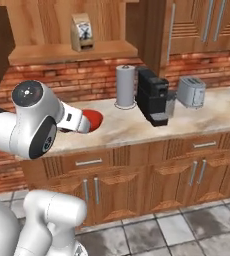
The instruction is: Pick the egg and butter from the fridge and place them by the bowl for mixing.
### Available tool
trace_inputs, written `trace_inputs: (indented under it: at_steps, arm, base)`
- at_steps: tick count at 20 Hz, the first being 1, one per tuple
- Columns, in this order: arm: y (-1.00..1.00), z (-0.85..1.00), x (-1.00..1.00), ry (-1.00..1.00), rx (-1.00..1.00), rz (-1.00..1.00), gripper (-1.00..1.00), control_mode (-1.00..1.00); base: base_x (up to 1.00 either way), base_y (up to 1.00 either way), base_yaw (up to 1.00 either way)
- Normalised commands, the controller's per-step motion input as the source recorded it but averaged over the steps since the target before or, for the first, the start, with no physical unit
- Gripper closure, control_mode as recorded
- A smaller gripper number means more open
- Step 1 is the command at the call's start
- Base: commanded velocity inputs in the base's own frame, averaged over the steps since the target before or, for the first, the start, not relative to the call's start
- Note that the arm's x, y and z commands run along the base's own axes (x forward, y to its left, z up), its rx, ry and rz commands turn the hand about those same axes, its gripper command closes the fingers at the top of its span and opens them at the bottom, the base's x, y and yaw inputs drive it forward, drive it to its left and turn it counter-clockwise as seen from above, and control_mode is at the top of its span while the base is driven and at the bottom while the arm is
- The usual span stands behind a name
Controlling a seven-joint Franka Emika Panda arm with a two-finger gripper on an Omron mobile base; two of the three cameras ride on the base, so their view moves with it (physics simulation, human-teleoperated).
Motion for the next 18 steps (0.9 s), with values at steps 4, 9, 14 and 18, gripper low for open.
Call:
trace_inputs:
  at_steps: [4, 9, 14, 18]
  arm:
    - [0.0, 0.0, 0.0, 0.0, 0.0, 0.0, 1.0, 1.0]
    - [0.0, 0.0, 0.0, 0.0, 0.0, 0.0, 1.0, 1.0]
    - [0.0, 0.0, 0.0, 0.0, 0.0, 0.0, 1.0, 1.0]
    - [0.0, 0.0, 0.0, 0.0, 0.0, 0.0, 1.0, 1.0]
  base:
    - [0.69, -0.18, 0.36]
    - [0.69, -0.18, 0.37]
    - [0.63, -0.27, 0.32]
    - [0.5, -0.41, 0.2]
